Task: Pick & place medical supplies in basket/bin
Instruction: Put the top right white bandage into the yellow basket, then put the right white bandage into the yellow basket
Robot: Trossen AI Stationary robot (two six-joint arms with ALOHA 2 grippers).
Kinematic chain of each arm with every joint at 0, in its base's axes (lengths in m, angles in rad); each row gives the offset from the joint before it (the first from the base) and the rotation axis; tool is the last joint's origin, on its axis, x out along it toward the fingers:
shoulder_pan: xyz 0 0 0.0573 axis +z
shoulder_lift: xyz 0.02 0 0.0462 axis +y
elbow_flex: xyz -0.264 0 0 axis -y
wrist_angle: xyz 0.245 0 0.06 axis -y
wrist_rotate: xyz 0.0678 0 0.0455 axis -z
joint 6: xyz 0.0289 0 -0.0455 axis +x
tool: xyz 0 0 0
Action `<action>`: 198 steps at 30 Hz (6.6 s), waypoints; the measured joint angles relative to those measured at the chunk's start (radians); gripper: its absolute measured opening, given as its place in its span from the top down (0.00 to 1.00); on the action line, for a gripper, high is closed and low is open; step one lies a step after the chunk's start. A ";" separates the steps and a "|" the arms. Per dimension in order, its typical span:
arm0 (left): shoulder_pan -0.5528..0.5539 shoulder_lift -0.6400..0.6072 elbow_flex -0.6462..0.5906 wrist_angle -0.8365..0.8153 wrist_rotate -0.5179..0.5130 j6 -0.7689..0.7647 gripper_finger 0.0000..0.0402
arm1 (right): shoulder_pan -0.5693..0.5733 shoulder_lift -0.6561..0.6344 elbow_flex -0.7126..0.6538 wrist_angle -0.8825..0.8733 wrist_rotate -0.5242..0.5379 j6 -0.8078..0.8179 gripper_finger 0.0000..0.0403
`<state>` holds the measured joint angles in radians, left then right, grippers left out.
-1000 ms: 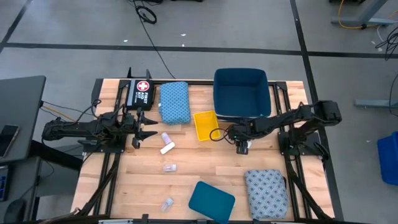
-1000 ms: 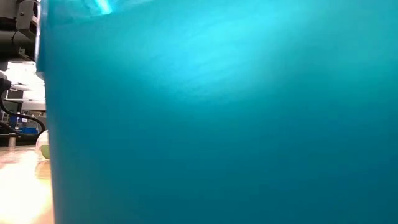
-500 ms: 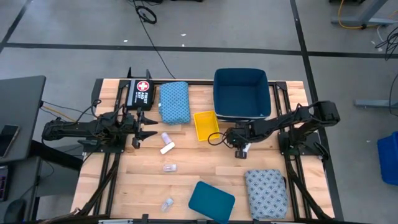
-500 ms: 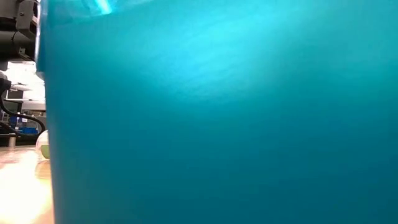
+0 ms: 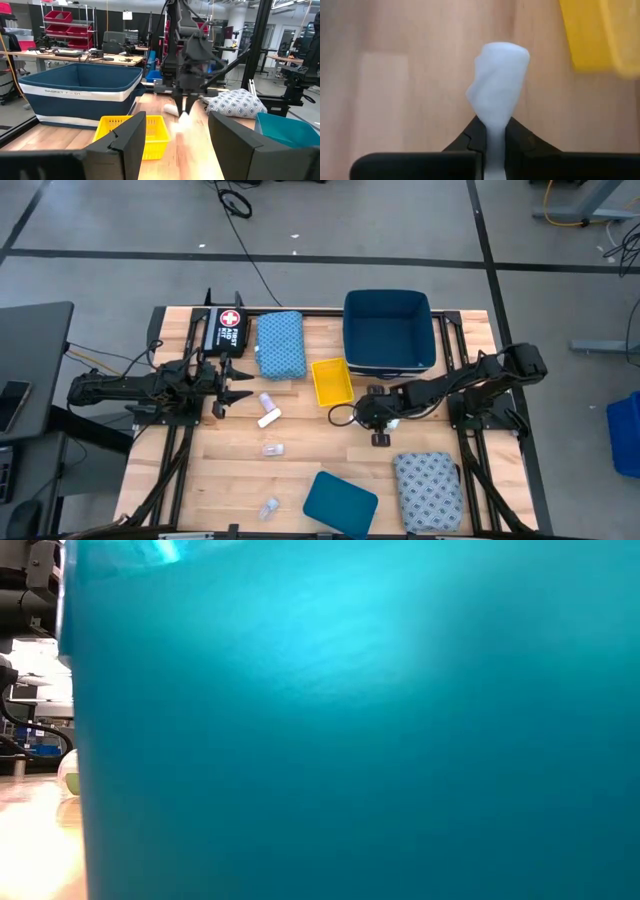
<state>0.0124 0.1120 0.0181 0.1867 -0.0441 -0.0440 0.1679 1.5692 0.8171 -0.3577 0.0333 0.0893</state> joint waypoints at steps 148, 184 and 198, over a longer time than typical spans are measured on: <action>-0.085 0.582 0.117 0.155 -0.071 0.011 0.50 | 0.057 -0.005 -0.013 0.265 -0.050 -0.229 0.96; -0.085 0.581 0.117 0.163 -0.079 0.003 0.50 | -0.222 0.097 -0.011 0.584 0.052 -0.335 0.63; -0.085 0.581 0.117 0.162 -0.117 -0.051 0.50 | -0.194 0.075 -0.014 0.574 0.124 -0.326 0.46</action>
<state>-0.0727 0.6933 0.1349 0.3485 -0.1607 -0.0954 -0.0265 1.6442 0.8031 0.2166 0.1569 -0.2368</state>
